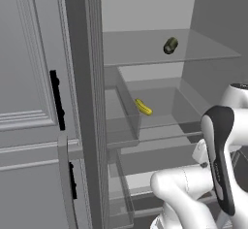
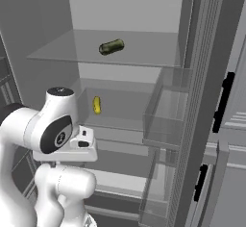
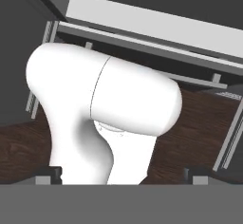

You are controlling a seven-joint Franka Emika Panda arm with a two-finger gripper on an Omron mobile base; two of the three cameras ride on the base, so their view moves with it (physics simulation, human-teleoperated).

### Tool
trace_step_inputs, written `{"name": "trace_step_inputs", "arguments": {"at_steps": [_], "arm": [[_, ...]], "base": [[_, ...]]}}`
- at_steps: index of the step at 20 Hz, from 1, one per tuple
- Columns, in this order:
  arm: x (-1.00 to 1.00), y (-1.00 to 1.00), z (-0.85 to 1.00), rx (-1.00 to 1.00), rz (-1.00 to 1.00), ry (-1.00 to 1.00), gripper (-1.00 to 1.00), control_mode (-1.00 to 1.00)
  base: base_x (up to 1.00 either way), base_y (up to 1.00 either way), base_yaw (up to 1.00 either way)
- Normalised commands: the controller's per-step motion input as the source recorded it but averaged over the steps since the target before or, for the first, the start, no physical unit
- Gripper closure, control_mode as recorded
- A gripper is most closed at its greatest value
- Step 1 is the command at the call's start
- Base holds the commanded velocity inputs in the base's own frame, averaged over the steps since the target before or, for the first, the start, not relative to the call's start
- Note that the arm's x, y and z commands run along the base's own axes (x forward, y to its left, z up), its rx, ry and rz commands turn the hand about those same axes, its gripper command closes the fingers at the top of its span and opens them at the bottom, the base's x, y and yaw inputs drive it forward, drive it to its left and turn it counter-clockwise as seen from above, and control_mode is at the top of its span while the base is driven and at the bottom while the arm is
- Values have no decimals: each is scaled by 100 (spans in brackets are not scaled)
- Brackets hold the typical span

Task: Place one cucumber and one chicken drumstick in each tupperware on the nearby counter, to pack two identical lunches.

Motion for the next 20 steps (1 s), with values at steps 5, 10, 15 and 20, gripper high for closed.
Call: {"name": "trace_step_inputs", "arguments": {"at_steps": [5, 10, 15, 20], "arm": [[66, 46, -15, 8, 6, -28, -100, -100], [100, 59, -1, 1, 5, -30, -100, -100], [100, 16, 69, 0, 0, -3, -100, -100], [71, 1, -14, 0, 0, -19, -100, -100]], "base": [[0, 0, 0], [0, 0, 0], [0, 0, 0], [0, 0, 0]]}}
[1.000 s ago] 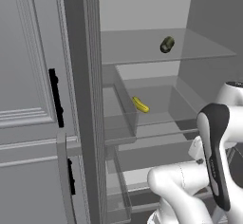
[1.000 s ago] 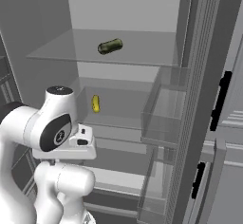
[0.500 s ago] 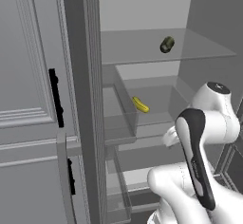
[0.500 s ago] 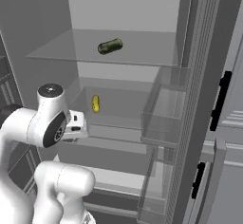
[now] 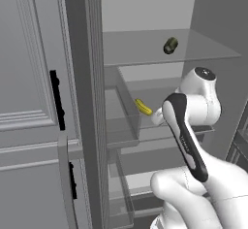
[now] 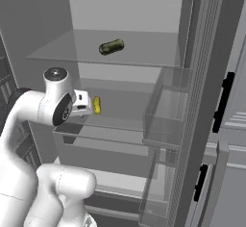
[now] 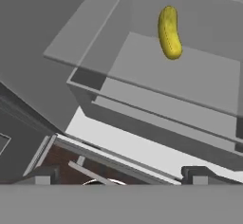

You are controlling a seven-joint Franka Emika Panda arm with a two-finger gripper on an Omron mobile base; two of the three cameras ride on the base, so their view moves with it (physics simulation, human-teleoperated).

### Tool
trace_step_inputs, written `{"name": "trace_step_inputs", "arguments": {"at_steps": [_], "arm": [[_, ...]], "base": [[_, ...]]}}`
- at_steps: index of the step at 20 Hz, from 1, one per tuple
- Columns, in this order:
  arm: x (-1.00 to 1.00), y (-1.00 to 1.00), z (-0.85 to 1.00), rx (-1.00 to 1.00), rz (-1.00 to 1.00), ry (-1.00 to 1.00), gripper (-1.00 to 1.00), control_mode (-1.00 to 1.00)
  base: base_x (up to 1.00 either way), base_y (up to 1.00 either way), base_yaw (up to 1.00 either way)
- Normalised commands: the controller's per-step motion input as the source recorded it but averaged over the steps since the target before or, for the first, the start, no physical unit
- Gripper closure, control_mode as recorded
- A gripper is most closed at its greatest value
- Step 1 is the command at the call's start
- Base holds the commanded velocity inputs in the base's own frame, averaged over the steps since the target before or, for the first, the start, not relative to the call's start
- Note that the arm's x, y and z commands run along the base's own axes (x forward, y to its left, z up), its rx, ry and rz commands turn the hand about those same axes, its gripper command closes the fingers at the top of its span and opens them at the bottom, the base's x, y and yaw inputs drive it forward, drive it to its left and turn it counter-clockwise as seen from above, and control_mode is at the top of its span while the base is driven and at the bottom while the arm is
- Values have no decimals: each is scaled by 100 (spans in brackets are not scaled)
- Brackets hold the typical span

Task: Place one cucumber and one chicken drumstick in each tupperware on the nearby counter, to pack two identical lunches.

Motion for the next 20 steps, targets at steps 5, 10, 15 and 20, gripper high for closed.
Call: {"name": "trace_step_inputs", "arguments": {"at_steps": [5, 10, 15, 20], "arm": [[66, 0, -54, 0, 0, -15, -100, -100], [81, 0, -12, 0, -3, -4, -100, -100], [100, 0, 0, 0, -7, 1, -100, -100], [91, 0, 0, 0, -3, 6, -100, -100]], "base": [[0, 0, 0], [0, 0, 0], [0, 0, 0], [0, 0, 0]]}}
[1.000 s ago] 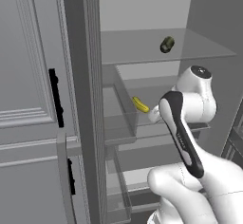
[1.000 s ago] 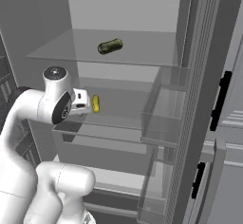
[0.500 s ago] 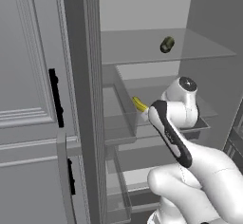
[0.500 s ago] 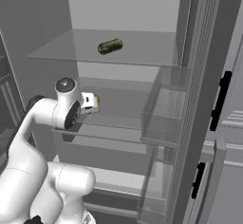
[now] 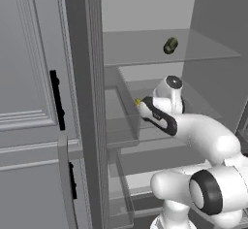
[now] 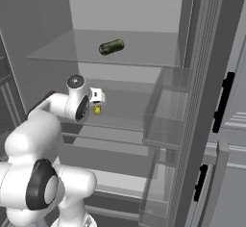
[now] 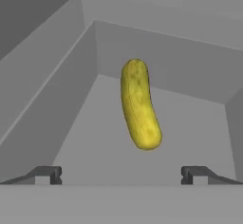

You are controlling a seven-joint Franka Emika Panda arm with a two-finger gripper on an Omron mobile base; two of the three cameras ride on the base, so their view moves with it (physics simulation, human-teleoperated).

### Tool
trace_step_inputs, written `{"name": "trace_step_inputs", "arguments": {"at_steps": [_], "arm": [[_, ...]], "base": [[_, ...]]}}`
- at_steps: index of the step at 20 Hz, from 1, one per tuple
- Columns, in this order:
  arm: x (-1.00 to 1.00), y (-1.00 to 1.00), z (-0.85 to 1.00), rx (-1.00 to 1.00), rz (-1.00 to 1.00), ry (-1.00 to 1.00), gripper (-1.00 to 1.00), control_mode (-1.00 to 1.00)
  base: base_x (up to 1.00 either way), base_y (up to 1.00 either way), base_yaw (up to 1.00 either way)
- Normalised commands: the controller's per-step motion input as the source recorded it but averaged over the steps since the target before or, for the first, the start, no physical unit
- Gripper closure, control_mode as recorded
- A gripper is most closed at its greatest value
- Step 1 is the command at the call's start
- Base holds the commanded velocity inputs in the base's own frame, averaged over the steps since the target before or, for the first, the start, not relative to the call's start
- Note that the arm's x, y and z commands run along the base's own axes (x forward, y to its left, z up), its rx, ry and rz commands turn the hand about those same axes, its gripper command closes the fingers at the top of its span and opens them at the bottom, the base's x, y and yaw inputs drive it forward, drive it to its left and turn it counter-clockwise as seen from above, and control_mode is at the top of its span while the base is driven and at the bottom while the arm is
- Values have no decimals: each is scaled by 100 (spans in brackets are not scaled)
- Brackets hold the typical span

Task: Place one cucumber and one chicken drumstick in each tupperware on the nearby counter, to pack two identical lunches.

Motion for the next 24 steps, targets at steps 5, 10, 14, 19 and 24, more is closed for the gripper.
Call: {"name": "trace_step_inputs", "arguments": {"at_steps": [5, 10, 14, 19, 24], "arm": [[78, -20, -14, 0, 0, 17, -100, -100], [42, -3, -38, -2, 1, 14, -100, -100], [22, 3, -33, 0, 4, 2, -100, -100], [0, 24, -29, 0, 10, 0, -100, -100], [24, 7, -12, 0, 5, -1, -100, -100]], "base": [[0, 0, 0], [0, 0, 0], [0, 0, 0], [0, 0, 0], [0, 0, 0]]}}
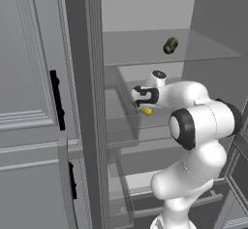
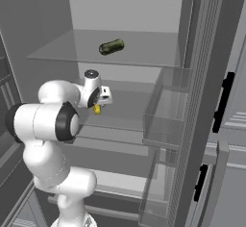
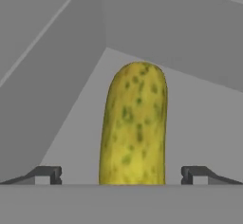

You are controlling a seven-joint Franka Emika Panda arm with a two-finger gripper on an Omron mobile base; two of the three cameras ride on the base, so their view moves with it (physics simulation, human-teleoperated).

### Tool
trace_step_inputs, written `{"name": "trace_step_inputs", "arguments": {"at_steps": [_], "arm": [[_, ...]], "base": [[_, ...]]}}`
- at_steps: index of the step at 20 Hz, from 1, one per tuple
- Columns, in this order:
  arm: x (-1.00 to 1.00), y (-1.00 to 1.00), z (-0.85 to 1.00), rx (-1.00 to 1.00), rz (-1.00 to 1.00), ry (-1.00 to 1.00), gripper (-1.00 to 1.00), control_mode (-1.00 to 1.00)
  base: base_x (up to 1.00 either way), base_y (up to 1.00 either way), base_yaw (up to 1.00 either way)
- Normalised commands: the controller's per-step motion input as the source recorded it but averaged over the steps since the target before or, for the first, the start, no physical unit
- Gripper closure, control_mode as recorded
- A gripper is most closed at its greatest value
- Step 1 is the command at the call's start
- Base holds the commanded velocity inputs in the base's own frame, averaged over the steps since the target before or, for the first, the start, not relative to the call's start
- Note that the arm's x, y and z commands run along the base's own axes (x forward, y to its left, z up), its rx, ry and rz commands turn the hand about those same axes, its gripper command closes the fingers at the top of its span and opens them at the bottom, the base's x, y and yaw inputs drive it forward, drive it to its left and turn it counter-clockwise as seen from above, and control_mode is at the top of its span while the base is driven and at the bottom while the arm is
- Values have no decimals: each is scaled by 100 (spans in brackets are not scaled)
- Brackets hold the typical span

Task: Place one cucumber and one chicken drumstick in each tupperware on the nearby counter, to pack two identical lunches.

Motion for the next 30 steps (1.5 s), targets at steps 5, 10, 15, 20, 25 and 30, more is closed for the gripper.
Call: {"name": "trace_step_inputs", "arguments": {"at_steps": [5, 10, 15, 20, 25, 30], "arm": [[21, 0, -1, 0, 0, 0, -100, -100], [-32, 0, -19, 0, 1, 0, -100, -100], [-6, 0, -26, 0, 1, 0, -100, -100], [0, 0, 0, 0, 0, 0, -100, -100], [0, 0, 0, 0, 0, 0, 100, -100], [-1, 0, 0, 0, 0, 0, 100, -100]], "base": [[0, 0, 0], [0, 0, 0], [0, 0, 0], [0, 0, 0], [0, 0, 0], [0, 0, 0]]}}
